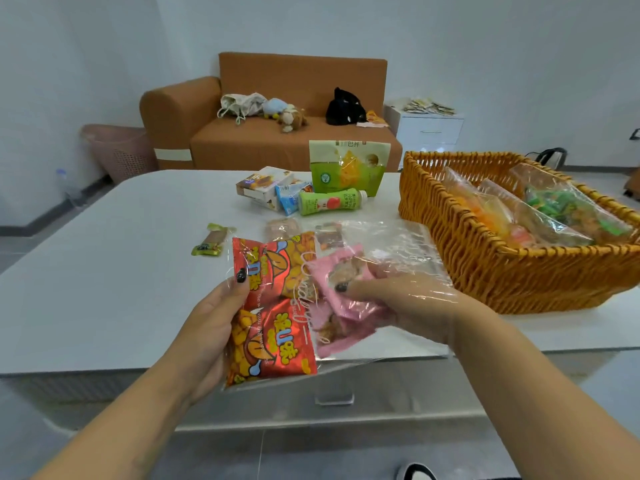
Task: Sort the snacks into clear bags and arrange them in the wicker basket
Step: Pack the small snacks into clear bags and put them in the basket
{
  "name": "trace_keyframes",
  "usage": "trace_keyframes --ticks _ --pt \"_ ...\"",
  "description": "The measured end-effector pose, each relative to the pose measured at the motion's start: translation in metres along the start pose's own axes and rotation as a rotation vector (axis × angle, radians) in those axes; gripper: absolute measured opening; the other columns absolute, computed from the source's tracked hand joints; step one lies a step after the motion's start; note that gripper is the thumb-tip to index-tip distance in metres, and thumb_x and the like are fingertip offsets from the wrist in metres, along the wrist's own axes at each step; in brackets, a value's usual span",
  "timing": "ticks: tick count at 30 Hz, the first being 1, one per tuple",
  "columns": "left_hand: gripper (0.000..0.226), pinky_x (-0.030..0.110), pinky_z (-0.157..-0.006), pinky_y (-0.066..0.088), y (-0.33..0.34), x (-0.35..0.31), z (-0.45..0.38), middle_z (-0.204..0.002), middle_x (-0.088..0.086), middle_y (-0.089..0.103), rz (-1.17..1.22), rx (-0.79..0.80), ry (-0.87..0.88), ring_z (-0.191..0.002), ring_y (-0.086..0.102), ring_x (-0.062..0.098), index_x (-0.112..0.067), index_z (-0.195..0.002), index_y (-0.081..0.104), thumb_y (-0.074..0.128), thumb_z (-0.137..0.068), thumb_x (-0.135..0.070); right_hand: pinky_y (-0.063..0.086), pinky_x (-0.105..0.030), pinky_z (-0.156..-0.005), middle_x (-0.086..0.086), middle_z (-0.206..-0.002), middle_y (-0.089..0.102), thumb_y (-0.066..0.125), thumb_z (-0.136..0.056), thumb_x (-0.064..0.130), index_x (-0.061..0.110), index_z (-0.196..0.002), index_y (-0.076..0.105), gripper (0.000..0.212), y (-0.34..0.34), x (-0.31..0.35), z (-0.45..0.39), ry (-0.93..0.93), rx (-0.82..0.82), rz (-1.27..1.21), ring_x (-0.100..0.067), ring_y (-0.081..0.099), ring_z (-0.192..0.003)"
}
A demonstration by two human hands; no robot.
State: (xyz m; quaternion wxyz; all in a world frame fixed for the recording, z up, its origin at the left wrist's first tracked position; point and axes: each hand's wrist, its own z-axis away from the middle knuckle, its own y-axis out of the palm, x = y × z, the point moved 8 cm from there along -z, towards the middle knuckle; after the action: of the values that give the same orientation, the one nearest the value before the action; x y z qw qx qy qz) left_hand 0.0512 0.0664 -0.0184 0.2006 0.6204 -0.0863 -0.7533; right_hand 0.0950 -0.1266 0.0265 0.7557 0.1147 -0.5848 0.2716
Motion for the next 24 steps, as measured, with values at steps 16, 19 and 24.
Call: trace_keyframes --ticks 16,19,24 --pt "0.044 0.047 -0.080 0.059 0.008 0.003 0.006 -0.110 0.014 0.073 -0.071 0.078 -0.029 -0.095 0.072 0.033 -0.021 -0.122 0.060 0.061 -0.079 -0.033 0.057 -0.030 -0.064 -0.006 -0.086 0.074 0.059 -0.084 -0.004 0.010 -0.102 0.064 0.023 0.012 0.000 -0.011 -0.044 0.069 -0.100 -0.019 0.071 -0.073" --pt "0.045 0.048 -0.081 0.059 0.002 -0.001 0.005 -0.108 0.013 0.073 -0.103 0.029 -0.014 -0.094 0.072 0.033 -0.019 -0.121 0.061 0.061 -0.079 -0.034 0.057 -0.030 -0.065 -0.005 -0.087 0.074 0.054 -0.089 -0.005 0.012 -0.102 0.063 0.023 0.017 -0.001 -0.014 -0.036 0.057 -0.133 -0.018 0.071 -0.073" --pt "0.037 0.047 -0.076 0.060 -0.022 -0.008 -0.004 -0.102 0.015 0.075 -0.118 -0.079 -0.058 -0.082 0.074 0.029 -0.013 -0.113 0.065 0.061 -0.083 -0.035 0.049 -0.049 -0.095 -0.013 -0.080 0.071 0.048 -0.094 -0.001 0.005 -0.088 0.064 0.018 0.033 -0.007 -0.021 0.000 0.029 -0.268 -0.024 0.068 -0.071"
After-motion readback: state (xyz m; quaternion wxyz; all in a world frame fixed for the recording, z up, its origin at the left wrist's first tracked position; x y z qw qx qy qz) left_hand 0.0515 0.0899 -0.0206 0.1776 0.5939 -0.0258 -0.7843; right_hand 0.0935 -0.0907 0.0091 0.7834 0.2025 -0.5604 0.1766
